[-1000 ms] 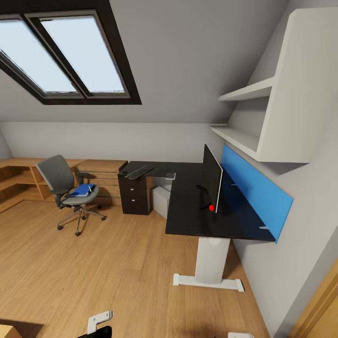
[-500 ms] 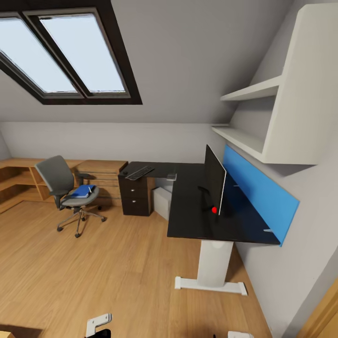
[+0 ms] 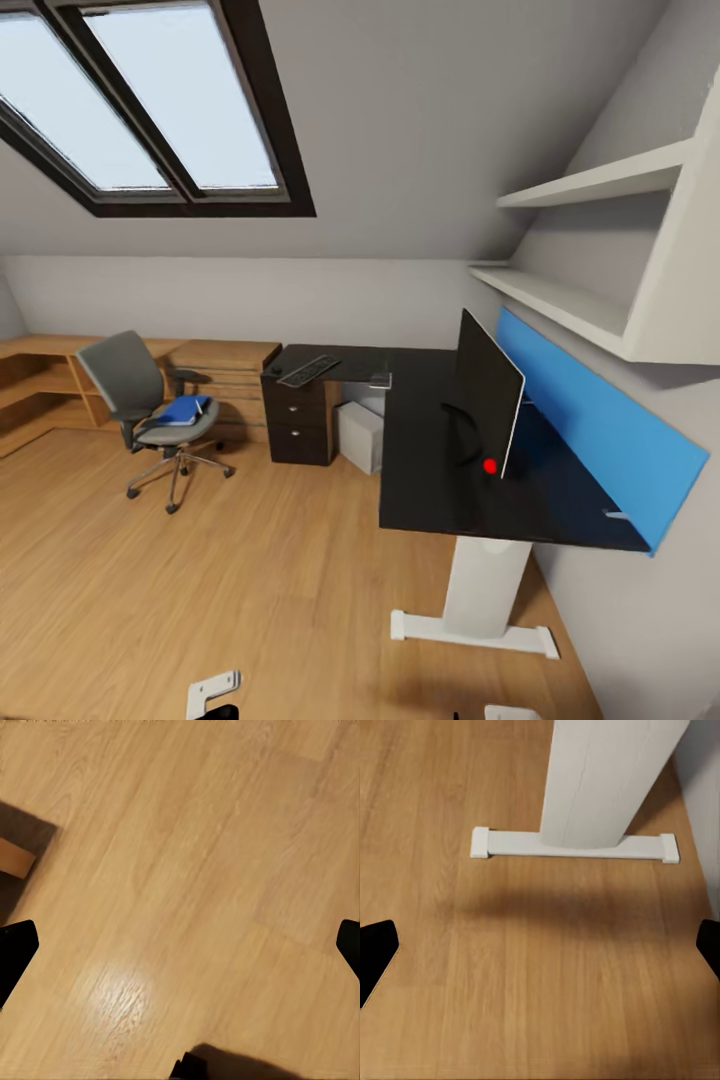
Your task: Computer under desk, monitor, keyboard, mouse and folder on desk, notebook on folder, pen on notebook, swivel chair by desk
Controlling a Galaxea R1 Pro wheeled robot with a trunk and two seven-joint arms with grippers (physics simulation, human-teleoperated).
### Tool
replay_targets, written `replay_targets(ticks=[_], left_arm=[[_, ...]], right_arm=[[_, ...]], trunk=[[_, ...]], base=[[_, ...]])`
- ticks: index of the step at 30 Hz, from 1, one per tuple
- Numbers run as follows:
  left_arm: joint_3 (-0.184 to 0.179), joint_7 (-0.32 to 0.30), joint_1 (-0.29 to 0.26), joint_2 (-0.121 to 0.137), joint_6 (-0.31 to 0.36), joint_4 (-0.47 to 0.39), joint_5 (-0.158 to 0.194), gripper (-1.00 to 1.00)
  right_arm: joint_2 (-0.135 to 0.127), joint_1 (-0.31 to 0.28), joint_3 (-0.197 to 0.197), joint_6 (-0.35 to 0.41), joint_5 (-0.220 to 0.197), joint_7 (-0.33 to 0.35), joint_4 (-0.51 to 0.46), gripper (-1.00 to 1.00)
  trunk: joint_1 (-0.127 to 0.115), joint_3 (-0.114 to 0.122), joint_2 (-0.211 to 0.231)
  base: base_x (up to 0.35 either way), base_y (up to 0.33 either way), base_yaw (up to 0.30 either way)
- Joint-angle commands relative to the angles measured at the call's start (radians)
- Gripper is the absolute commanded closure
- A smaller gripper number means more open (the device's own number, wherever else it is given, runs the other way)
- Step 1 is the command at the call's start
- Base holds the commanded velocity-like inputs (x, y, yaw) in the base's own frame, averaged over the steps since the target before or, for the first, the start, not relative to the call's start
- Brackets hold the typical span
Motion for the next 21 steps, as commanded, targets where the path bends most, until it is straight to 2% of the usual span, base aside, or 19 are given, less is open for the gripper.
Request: replay_targets(ticks=[1, 2, 3, 4, 7, 21], left_arm=[[-0.009, 0.004, 0.0, -0.001, -0.004, 0.001, 0.01, -1.0], [-0.008, 0.004, 0.0, -0.001, -0.004, 0.001, 0.01, -1.0], [-0.009, 0.004, 0.0, -0.002, -0.004, 0.002, 0.01, -1.0], [-0.009, 0.004, 0.0, -0.002, -0.004, 0.002, 0.01, -1.0], [-0.008, 0.004, 0.0, -0.001, -0.004, 0.002, 0.01, -1.0], [-0.008, 0.004, 0.0, -0.001, -0.004, 0.003, 0.01, -1.0]], right_arm=[[0.0, -0.001, 0.009, -0.004, -0.006, -0.002, 0.002, -1.0], [0.0, -0.001, 0.01, -0.004, -0.005, -0.001, 0.002, -1.0], [-0.004, -0.001, 0.01, -0.004, 0.027, 0.006, 0.002, -1.0], [-0.004, -0.001, 0.01, -0.004, 0.038, 0.007, 0.003, -1.0], [-0.001, -0.001, 0.01, -0.004, 0.058, 0.007, 0.006, -1.0], [-0.002, -0.001, 0.009, -0.005, 0.062, 0.007, 0.007, -1.0]], trunk=[[0.001, -0.002, -0.001], [0.001, -0.003, -0.001], [0.001, -0.005, -0.001], [0.001, -0.006, -0.001], [0.001, -0.008, -0.001], [0.001, -0.004, -0.001]], base=[[0.286, 0.165, -0.019], [0.286, 0.174, -0.044], [0.286, 0.206, -0.076], [0.286, 0.212, -0.054], [0.282, 0.223, 0.037], [0.274, 0.234, 0.244]])
